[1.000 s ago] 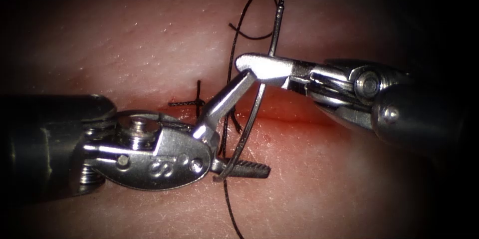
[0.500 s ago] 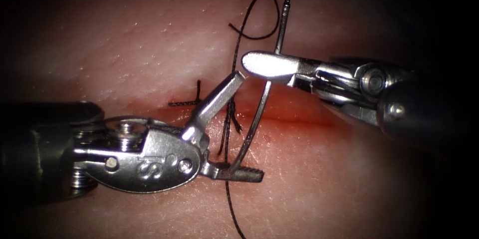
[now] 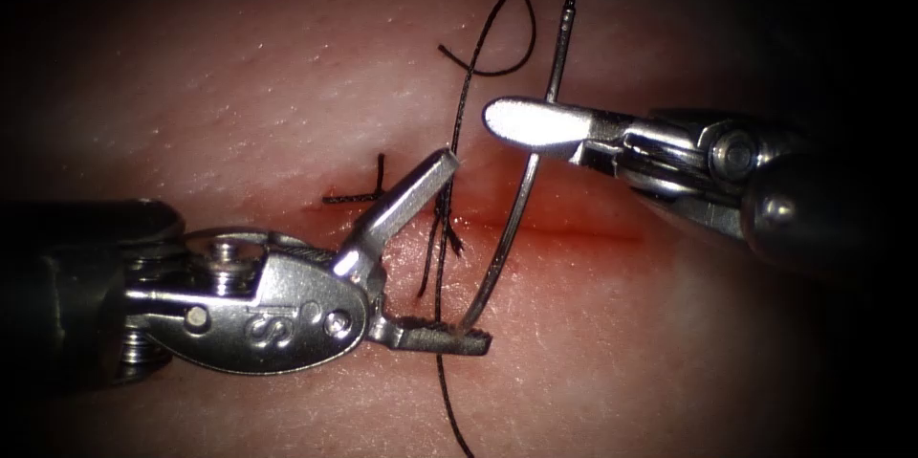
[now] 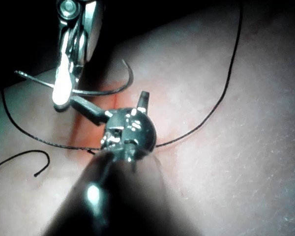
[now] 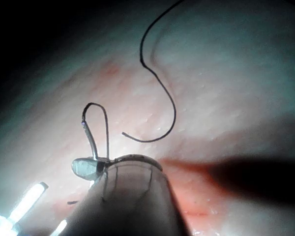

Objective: Wound Closure
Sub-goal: Pass the needle from the left to the right gripper

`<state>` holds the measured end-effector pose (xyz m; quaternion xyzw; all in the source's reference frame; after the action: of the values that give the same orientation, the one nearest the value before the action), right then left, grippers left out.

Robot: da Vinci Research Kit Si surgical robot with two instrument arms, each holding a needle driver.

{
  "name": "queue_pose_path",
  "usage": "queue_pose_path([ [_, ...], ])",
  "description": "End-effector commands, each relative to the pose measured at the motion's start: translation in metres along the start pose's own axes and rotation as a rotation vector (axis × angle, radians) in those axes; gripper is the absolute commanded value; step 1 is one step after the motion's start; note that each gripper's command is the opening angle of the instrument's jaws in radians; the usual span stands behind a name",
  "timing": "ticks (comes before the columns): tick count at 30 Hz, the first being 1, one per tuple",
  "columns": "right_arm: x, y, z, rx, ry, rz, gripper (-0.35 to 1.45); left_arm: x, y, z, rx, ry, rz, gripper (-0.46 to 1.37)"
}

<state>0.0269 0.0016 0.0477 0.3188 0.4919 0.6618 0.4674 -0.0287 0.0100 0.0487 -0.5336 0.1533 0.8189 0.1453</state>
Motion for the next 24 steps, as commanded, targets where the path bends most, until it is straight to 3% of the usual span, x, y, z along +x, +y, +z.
queue_pose_path([
  [1,0.0000,0.0000,0.0001,-0.005,0.000,-0.006,-0.35,-0.0001,0.0000,0.0001,-0.004,0.000,0.000,0.83],
  [24,0.0000,-0.0001,-0.0001,0.001,0.003,-0.036,-0.35,-0.0002,-0.0001,0.0002,-0.004,0.000,0.001,0.79],
])
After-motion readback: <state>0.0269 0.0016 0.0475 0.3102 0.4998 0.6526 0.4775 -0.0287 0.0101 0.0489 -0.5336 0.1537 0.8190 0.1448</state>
